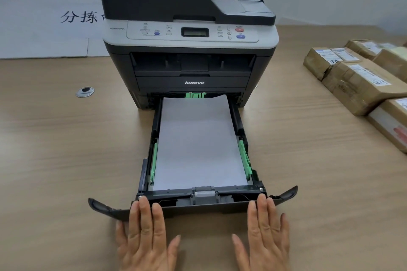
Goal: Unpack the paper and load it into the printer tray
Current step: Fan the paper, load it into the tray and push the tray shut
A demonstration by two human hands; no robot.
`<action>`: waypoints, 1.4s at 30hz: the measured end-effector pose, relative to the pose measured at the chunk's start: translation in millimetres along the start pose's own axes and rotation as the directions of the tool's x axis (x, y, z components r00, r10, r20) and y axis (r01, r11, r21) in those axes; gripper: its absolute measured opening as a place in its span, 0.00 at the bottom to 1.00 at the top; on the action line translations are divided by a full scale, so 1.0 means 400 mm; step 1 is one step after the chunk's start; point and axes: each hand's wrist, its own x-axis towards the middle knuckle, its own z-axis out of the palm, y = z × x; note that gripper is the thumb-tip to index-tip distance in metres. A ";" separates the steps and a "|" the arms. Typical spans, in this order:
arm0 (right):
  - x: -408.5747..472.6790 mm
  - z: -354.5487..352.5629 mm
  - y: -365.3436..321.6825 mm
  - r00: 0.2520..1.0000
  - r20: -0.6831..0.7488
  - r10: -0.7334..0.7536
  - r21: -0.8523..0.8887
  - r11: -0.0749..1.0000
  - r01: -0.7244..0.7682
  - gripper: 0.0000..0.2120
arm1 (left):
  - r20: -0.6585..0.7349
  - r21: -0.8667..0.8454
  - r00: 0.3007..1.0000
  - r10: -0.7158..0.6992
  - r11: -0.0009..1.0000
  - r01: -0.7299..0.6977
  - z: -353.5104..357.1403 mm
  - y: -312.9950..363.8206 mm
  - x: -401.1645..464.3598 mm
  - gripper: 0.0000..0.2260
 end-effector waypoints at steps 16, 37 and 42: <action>0.247 0.114 0.018 0.978 0.197 0.061 -0.045 0.998 -0.054 0.32 | 0.171 -0.109 0.983 -0.074 0.990 0.093 0.133 -0.024 0.237 0.32; 0.550 0.193 0.039 0.875 0.480 0.066 -0.035 0.998 -0.056 0.34 | 0.497 -0.090 0.861 -0.108 0.980 0.175 0.212 -0.035 0.530 0.32; 0.585 0.208 0.031 0.872 0.484 0.071 -0.034 0.998 -0.062 0.34 | 0.536 -0.015 0.833 -0.135 0.985 0.170 0.214 -0.029 0.569 0.32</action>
